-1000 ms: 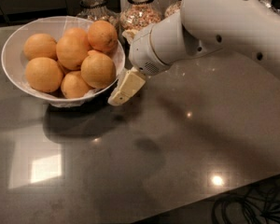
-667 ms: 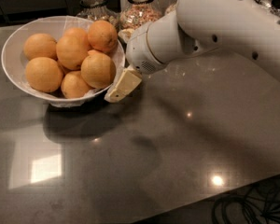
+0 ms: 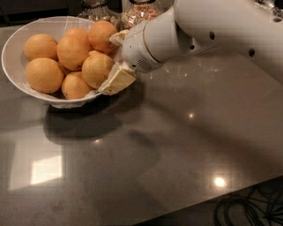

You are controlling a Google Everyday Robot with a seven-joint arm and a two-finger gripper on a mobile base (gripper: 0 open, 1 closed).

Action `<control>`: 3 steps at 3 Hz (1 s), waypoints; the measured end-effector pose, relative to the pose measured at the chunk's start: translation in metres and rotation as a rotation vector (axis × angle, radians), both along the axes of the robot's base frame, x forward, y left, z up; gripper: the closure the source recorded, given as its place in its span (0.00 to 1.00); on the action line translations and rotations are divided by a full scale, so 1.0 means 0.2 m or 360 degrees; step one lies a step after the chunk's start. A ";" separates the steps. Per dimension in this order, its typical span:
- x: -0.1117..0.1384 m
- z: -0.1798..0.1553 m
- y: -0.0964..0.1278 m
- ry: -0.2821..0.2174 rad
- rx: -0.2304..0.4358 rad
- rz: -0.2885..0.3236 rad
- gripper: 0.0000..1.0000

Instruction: Pick orange from white bowl

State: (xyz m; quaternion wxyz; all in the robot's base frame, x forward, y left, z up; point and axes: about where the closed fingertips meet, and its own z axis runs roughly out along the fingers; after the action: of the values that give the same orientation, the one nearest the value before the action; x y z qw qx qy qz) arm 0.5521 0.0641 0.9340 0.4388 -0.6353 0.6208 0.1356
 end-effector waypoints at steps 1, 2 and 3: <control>-0.01 0.01 0.05 0.0014 0.0026 0.0033 0.22; -0.01 0.02 0.09 0.0029 0.0035 0.0065 0.23; -0.02 0.01 0.12 0.0052 0.0038 0.0077 0.25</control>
Offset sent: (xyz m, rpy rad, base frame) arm -0.0005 0.0269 0.0035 0.0320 0.0347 0.0582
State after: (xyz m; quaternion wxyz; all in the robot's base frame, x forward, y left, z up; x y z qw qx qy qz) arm 0.5487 0.0882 0.9354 0.4329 -0.6425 0.6107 0.1638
